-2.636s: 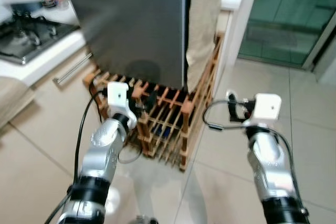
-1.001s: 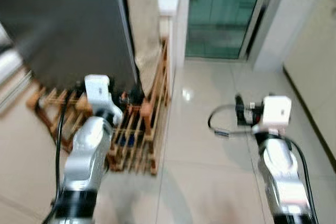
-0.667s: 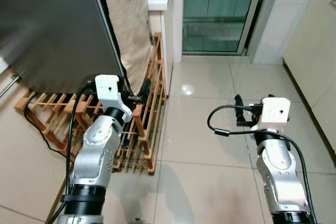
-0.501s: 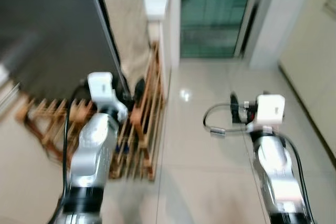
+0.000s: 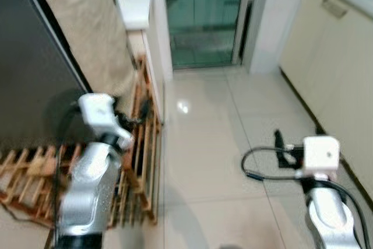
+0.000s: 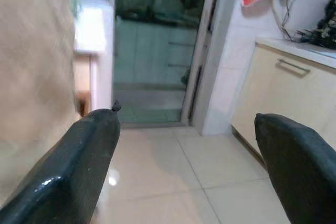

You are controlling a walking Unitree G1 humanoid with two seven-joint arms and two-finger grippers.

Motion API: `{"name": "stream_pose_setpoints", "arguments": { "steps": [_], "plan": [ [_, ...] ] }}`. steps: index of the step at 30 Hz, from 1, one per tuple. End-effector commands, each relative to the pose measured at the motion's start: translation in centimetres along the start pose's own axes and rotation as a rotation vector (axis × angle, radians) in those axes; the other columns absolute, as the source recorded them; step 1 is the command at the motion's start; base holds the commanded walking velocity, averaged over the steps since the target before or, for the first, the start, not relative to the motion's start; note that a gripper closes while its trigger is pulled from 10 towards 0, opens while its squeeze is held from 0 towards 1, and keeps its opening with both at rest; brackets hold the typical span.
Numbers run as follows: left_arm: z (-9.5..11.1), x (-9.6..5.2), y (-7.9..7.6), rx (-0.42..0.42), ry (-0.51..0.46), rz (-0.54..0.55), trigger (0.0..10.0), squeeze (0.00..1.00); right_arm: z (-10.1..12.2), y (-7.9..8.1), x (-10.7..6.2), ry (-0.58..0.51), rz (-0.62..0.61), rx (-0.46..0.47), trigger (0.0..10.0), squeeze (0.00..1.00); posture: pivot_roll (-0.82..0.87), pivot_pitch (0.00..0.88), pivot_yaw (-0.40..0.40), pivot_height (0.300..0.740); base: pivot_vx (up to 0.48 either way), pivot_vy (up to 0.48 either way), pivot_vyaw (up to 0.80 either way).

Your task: Restocking fridge

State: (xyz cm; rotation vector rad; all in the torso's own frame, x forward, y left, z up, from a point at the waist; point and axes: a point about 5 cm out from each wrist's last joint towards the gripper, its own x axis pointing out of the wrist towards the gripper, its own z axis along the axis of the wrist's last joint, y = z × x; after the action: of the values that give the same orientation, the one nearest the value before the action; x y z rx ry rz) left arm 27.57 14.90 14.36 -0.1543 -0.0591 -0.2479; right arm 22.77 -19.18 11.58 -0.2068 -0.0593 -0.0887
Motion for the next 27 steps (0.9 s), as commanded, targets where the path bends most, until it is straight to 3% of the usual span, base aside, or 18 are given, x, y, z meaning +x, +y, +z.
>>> {"name": "stream_pose_setpoints", "arguments": {
  "steps": [1,2,7,9,11,15,16,18,20,21,23,27],
  "plan": [
    [1.0,0.3,0.3,0.045,-0.034,0.019,10.0,0.00,0.5,1.1,0.9,-0.026,0.024,0.030,10.0,0.00,-0.10,0.000,0.062,0.740,0.000,0.000,0.00],
    [1.5,0.5,0.4,0.027,-0.053,0.022,10.0,0.00,0.9,1.4,1.6,-0.046,0.027,0.041,10.0,0.00,-0.10,0.000,0.062,0.740,0.000,0.000,0.00],
    [2.5,0.3,0.2,-0.027,-0.097,-0.045,10.0,0.00,1.1,1.6,1.7,-0.047,0.020,0.050,10.0,0.00,-0.11,0.000,0.083,0.740,0.000,0.000,0.00],
    [3.9,-0.1,-1.1,-0.012,-0.126,-0.227,10.0,0.00,0.9,1.6,1.3,-0.032,0.013,0.059,10.0,0.00,-0.11,0.000,0.085,0.740,0.000,0.000,0.00],
    [4.2,0.0,-1.2,0.010,-0.121,-0.255,10.0,0.00,0.9,1.5,1.3,-0.029,0.011,0.062,10.0,0.00,-0.11,0.000,0.084,0.740,0.000,0.000,0.00],
    [4.8,0.7,-0.2,0.013,-0.120,-0.214,10.0,0.00,0.7,1.4,1.5,-0.021,0.002,0.070,10.0,0.00,-0.11,0.000,0.083,0.740,0.000,0.000,0.00],
    [5.1,1.7,0.7,0.017,-0.117,-0.121,10.0,0.00,0.5,1.4,1.9,-0.017,-0.001,0.077,10.0,0.00,-0.11,0.000,0.085,0.740,0.000,0.000,0.00],
    [5.1,1.7,0.7,0.017,-0.117,-0.121,10.0,0.00,0.5,1.4,1.9,-0.017,-0.001,0.077,10.0,0.00,-0.11,0.000,0.085,0.740,0.000,0.000,0.00],
    [4.9,2.8,2.0,-0.005,-0.093,0.014,10.0,0.00,0.4,1.4,2.2,-0.012,-0.004,0.085,10.0,0.00,-0.11,0.000,0.087,0.740,0.000,0.000,0.00],
    [4.9,2.8,2.0,-0.005,-0.093,0.014,10.0,0.00,0.4,1.4,2.2,-0.012,-0.004,0.085,10.0,0.00,-0.11,0.000,0.087,0.740,0.000,0.000,0.00],
    [4.6,3.5,2.9,-0.035,-0.069,0.118,10.0,0.00,0.3,1.4,2.4,-0.007,-0.007,0.093,10.0,0.00,-0.11,0.000,0.087,0.740,0.000,0.000,0.00],
    [4.9,3.3,2.9,-0.057,-0.088,0.148,10.0,0.00,0.1,1.7,2.4,0.004,0.000,0.102,10.0,0.00,-0.12,0.000,0.093,0.740,0.000,0.000,0.00]
  ]
}}
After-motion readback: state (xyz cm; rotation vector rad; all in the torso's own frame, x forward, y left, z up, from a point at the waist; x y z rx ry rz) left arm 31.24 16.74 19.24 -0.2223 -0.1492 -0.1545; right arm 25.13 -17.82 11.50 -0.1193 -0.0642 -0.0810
